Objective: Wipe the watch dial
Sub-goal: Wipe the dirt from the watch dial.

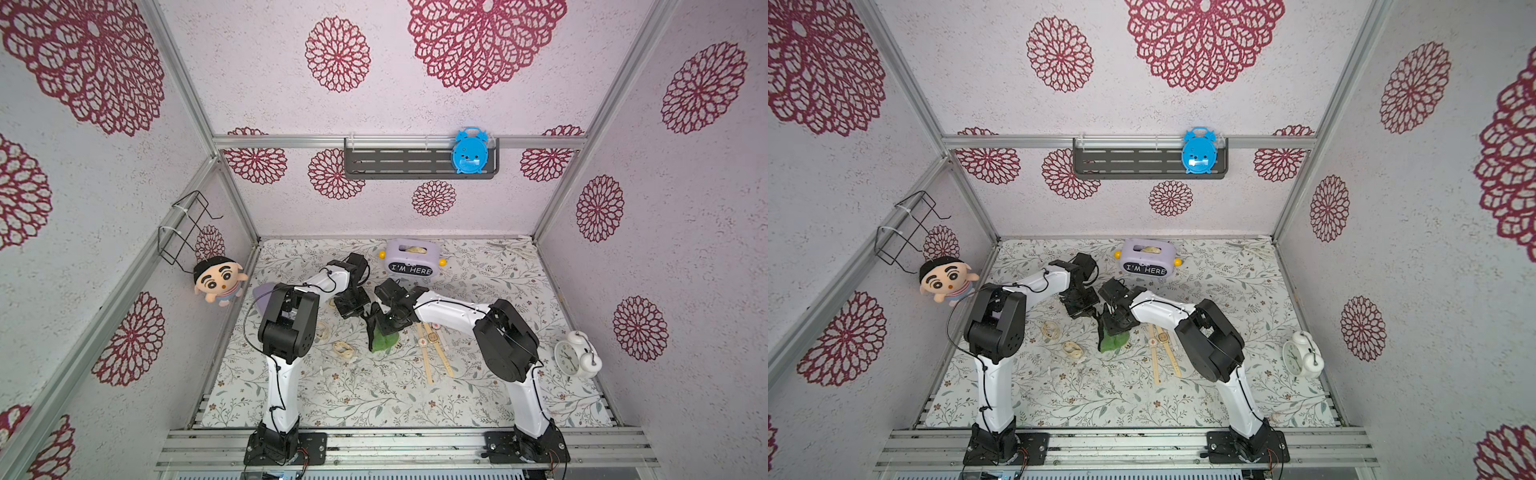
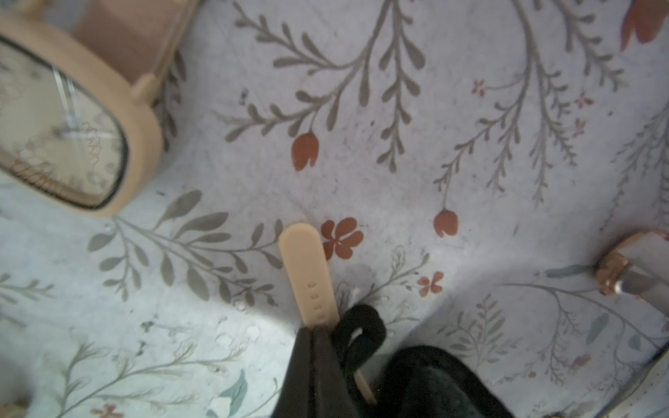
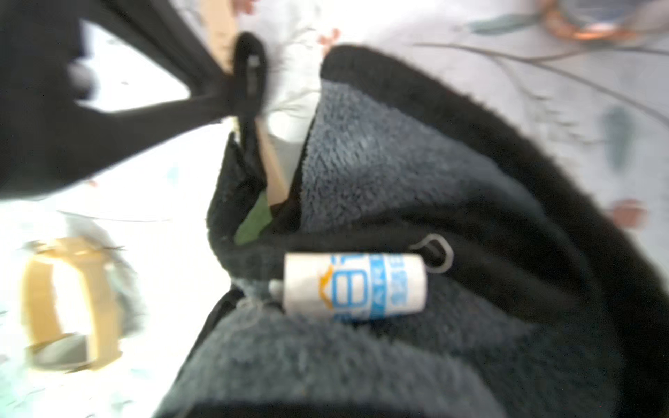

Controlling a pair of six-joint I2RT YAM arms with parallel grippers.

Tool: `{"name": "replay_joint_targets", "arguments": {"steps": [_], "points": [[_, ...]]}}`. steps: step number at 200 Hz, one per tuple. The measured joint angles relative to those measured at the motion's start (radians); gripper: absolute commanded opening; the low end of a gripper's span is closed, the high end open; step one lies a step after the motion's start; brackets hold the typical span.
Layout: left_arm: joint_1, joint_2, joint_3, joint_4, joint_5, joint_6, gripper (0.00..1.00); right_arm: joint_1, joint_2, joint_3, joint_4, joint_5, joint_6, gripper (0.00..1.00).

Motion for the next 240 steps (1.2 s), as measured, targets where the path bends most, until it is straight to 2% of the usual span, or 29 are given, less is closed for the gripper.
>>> {"name": "replay_joint_targets", "arguments": {"steps": [36,98,141,189,240], "points": [[0.0,0.0,0.0,0.001,0.002,0.006,0.0,-0.006,-0.006,0.0,-0.05,0.061,0.018,0.0],[0.0,0.0,0.0,0.002,0.004,0.009,0.0,-0.051,-0.036,0.025,-0.172,0.053,0.013,0.0],[0.0,0.0,0.0,0.002,0.005,0.008,0.0,-0.064,-0.091,0.028,-0.159,-0.108,0.003,0.0],[0.0,0.0,0.0,0.002,0.005,0.005,0.0,-0.061,-0.09,0.029,-0.048,-0.307,0.03,0.0],[0.0,0.0,0.0,0.002,0.005,0.001,0.0,-0.061,0.012,0.065,0.016,-0.357,0.048,0.0]]}}
